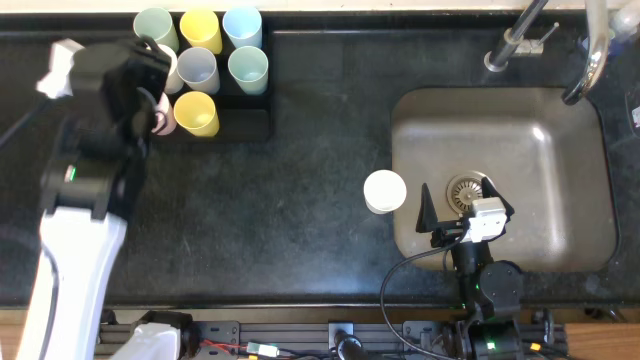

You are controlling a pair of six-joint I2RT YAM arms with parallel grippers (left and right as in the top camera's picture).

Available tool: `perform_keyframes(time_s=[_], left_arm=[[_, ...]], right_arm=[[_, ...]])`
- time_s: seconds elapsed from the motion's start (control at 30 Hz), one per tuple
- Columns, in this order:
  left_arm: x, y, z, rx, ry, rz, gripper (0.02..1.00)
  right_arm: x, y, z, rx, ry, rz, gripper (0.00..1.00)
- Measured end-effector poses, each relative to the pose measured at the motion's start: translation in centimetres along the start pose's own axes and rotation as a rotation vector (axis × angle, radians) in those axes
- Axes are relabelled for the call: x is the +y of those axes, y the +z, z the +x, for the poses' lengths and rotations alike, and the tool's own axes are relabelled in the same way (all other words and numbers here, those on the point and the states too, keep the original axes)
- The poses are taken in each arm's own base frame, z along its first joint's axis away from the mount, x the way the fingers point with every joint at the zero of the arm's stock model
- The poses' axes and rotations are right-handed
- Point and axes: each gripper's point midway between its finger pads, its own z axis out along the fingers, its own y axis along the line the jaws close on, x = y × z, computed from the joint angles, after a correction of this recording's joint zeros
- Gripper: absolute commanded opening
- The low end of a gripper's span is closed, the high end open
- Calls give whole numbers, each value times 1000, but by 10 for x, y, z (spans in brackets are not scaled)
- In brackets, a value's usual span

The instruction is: Store Cups

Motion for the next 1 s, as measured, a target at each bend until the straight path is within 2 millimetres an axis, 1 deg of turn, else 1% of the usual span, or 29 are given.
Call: perform_keyframes(time_s=[0.03,0.07,0.1,0.13,0.17,0.2,0.27,0.3,0.33,0.5,0.6,0.7,0.9,1.0], left_arm=[[-17,-11,-8,-41,70,109,1000],[-31,-26,-14,-88,152,215,1000],[-37,-38,-16,-123,226,287,1000],[-37,-57,-14,-172,352,364,1000],[-36,-68,-14,-206,413,403,1000],[-30,-75,-10,-230,472,424,1000],[-11,-82,2,-242,561,430,1000],[0,-83,9,-242,599,427,1000],[17,-84,19,-236,643,414,1000],[59,-96,41,-260,709,421,1000],[73,-106,45,-308,711,451,1000],[85,-111,51,-338,713,470,1000],[119,-106,72,-346,715,474,1000],[132,-102,80,-345,715,472,1000]], right_arm=[[0,0,0,0,0,-1,996],[0,0,0,1,0,0,998],[0,0,0,1,0,0,996],[0,0,0,0,0,0,996],[0,0,0,0,0,0,996],[0,0,0,1,0,0,998],[0,0,0,1,0,-1,998],[0,0,0,0,0,0,996],[0,0,0,0,0,0,998],[0,0,0,0,0,0,998],[0,0,0,0,0,0,996],[0,0,0,0,0,0,998],[0,0,0,0,0,0,996],[0,0,0,0,0,0,996]])
